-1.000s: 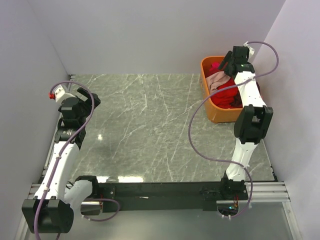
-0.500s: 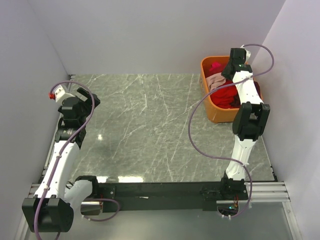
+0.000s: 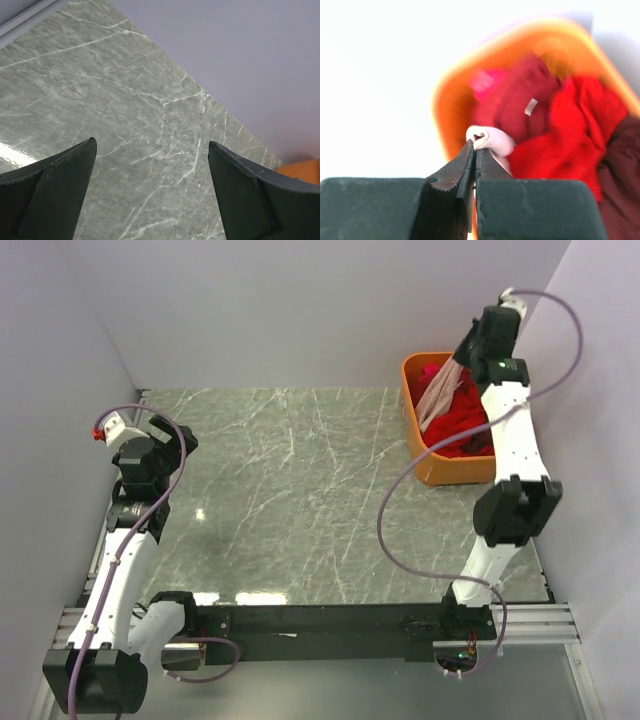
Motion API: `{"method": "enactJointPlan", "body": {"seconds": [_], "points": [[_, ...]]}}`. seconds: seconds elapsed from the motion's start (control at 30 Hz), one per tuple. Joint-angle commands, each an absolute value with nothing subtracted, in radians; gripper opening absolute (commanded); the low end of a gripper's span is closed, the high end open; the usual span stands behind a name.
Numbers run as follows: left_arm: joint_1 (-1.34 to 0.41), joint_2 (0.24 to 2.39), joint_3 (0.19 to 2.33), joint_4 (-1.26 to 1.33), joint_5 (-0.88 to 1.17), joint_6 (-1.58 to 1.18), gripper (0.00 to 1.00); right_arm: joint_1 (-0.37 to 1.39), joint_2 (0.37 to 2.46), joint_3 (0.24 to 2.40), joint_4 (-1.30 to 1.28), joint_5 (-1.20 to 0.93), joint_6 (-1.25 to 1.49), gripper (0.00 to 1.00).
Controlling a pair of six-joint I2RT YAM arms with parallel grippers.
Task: Fold and stack the t-shirts
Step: Grab the tshirt from the pile, then move the tshirt to the center of the board
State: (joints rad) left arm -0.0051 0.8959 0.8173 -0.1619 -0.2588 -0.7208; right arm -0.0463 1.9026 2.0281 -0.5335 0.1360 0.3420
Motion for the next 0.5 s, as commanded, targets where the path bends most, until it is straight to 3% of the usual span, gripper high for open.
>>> {"method": "enactJointPlan", "body": {"seconds": [0.0,0.13,0.33,0.47], "points": [[-0.003,0.873,0.813,-0.140,-0.241,-0.726,0.99,-0.018,1.734,2.120,-0.379,0.114,0.317,0.00],[-0.005,0.862,0.808,-0.127,-0.218,-0.730,1.00,0.052,1.661,2.152,-0.279,0.089,0.305,0.00],[-0.005,0.851,0.825,-0.141,-0.209,-0.735,0.99,0.296,1.667,2.407,-0.220,0.187,0.152,0.00],[-0.003,0.838,0.831,-0.149,-0.203,-0.741,0.99,0.428,1.623,2.404,-0.072,0.146,0.144,0.00]]}}
